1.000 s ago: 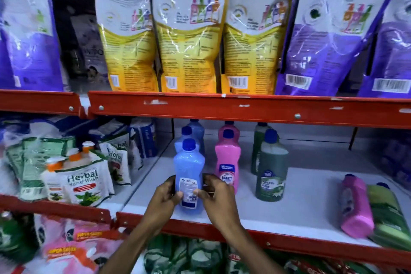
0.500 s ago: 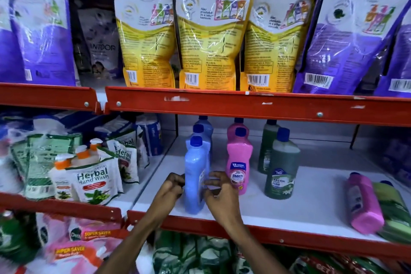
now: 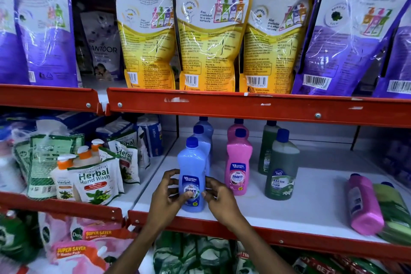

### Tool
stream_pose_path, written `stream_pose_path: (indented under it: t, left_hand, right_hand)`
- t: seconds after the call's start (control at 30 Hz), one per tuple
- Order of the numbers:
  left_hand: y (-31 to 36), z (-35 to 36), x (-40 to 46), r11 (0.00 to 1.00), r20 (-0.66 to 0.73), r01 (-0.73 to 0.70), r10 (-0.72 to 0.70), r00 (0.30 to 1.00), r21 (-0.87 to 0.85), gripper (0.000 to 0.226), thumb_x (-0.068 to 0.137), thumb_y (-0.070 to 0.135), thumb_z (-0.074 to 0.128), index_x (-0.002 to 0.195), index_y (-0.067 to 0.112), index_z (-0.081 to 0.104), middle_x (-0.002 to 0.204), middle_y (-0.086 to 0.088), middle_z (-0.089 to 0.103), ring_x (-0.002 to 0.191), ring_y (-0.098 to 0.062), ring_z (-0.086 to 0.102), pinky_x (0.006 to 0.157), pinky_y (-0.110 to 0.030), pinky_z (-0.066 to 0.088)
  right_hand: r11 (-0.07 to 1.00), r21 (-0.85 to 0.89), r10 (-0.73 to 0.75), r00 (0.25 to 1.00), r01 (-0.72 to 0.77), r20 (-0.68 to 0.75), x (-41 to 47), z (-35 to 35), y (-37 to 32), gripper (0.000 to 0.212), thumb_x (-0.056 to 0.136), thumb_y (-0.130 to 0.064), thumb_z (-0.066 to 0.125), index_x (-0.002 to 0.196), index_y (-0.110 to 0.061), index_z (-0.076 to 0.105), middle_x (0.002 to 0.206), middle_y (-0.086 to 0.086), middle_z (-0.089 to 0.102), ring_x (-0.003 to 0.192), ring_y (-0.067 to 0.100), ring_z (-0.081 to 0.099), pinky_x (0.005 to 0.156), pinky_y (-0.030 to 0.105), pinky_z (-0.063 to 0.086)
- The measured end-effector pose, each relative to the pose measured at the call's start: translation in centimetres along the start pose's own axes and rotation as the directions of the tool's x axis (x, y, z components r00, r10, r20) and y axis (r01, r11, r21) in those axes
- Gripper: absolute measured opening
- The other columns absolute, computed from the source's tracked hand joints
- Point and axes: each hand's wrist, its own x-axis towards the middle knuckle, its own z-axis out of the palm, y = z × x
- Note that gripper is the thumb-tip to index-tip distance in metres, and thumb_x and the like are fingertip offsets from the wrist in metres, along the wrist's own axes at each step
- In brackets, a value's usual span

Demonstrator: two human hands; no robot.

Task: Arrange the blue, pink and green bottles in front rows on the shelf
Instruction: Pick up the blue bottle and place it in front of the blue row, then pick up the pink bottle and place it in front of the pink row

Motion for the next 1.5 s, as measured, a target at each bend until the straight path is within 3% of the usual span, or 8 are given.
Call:
stream_pose_path:
  t: [0.33,0.5,0.67,0.87,1.07,1.23,1.37,1.5]
  left_hand:
    - [1.3,-0.4,-2.3,0.998,-0.007,-0.01,0.011,1.0,0.065,0.059,0.072,0.052,0.074,0.123,0.04,0.048,0.115,0.022,0.066,0.11,-0.008,0.066,0.085,-0.029,0.059]
    - [4.5,2.5,-5.5,0.865,-0.305,-0.273,0.419,0.855,0.421,0.042,0.084,0.036,0.061,0.122,0.018,0.053,0.128,-0.004,0.053,0.123,-0.014,0.049,0.103,-0.039,0.045]
    - [8.5,11.3,-5.8,0.606,0.049,-0.573,0.663,0.747,0.552,0.051,0.089,0.025,0.057,0.137,0.013,0.048,0.147,-0.007,0.048,0.143,-0.023,0.037,0.118,-0.047,0.031]
    - [9.5,22.6,-4.7,0.623,0.364,-0.6,0.477,0.8,0.502,0.064,0.099,0.027,0.041,0.154,0.029,0.009,0.164,0.003,0.016,0.153,-0.017,0.014,0.122,-0.041,0.014]
    - [11.2,32.7,-4.3,0.876,0.551,-0.372,0.155,0.82,0.307,0.057,0.101,0.039,0.036,0.153,0.021,0.024,0.162,0.001,0.027,0.148,-0.012,0.028,0.121,-0.024,0.022]
    - [14.1,38.3,-2.5,0.955,0.535,0.063,-0.217,0.817,0.29,0.037,0.088,0.036,0.051,0.117,0.018,0.066,0.128,-0.006,0.067,0.114,-0.026,0.063,0.091,-0.028,0.049]
    - [14.1,40.6,-0.7,0.92,0.528,0.282,-0.387,0.756,0.271,0.041,0.063,0.056,0.057,0.062,0.017,0.068,0.08,-0.008,0.073,0.075,-0.025,0.068,0.07,-0.036,0.053]
    - [15.1,41.1,0.3,0.869,0.573,0.419,-0.49,0.657,0.263,0.034,0.081,0.044,0.067,0.069,0.013,0.063,0.055,-0.003,0.065,0.048,-0.017,0.058,0.056,-0.027,0.045]
  right_hand:
    - [0.998,-0.036,-0.056,0.998,0.056,-0.015,-2.7,-0.5,-1.3,0.043,0.092,-0.014,0.057,0.133,-0.027,0.052,0.128,-0.01,0.063,0.115,0.003,0.06,0.102,0.036,0.052]
    - [0.876,-0.451,-0.287,0.937,0.172,-0.2,-6.5,-5.7,-2.8,0.053,0.093,-0.02,0.051,0.144,-0.027,0.037,0.144,-0.011,0.045,0.132,0.003,0.038,0.112,0.023,0.033]
    - [0.606,-0.794,-0.414,0.87,0.044,-0.268,-9.4,-13.9,-2.2,0.073,0.083,-0.014,0.051,0.15,-0.015,0.023,0.161,0.01,0.021,0.151,0.026,0.009,0.12,0.051,0.014]
    - [0.439,-0.862,-0.288,0.87,-0.252,-0.401,-12.0,-23.0,1.5,0.065,0.094,-0.025,0.037,0.152,-0.013,0.01,0.163,0.013,0.0,0.15,0.031,-0.008,0.12,0.058,0.004]
    - [0.446,-0.755,-0.004,0.843,-0.481,-0.539,-13.8,-29.0,5.3,0.068,0.089,-0.03,0.018,0.147,0.005,0.021,0.153,0.029,0.031,0.145,0.041,0.025,0.121,0.055,0.018]
    - [0.593,-0.61,0.2,0.83,-0.526,-0.521,-14.5,-31.8,6.2,0.038,0.084,-0.009,0.043,0.12,0.001,0.051,0.112,0.023,0.065,0.1,0.037,0.063,0.09,0.042,0.054]
    - [0.735,-0.532,0.173,0.875,-0.42,-0.453,-15.1,-32.7,5.1,0.015,0.093,-0.006,0.047,0.083,-0.012,0.055,0.069,-0.002,0.06,0.049,0.001,0.047,0.043,0.01,0.037]
    - [0.809,-0.451,0.162,0.88,-0.378,-0.446,-14.7,-33.1,6.6,0.014,0.092,-0.005,0.049,0.084,-0.012,0.059,0.074,0.0,0.065,0.058,0.009,0.059,0.056,0.019,0.051]
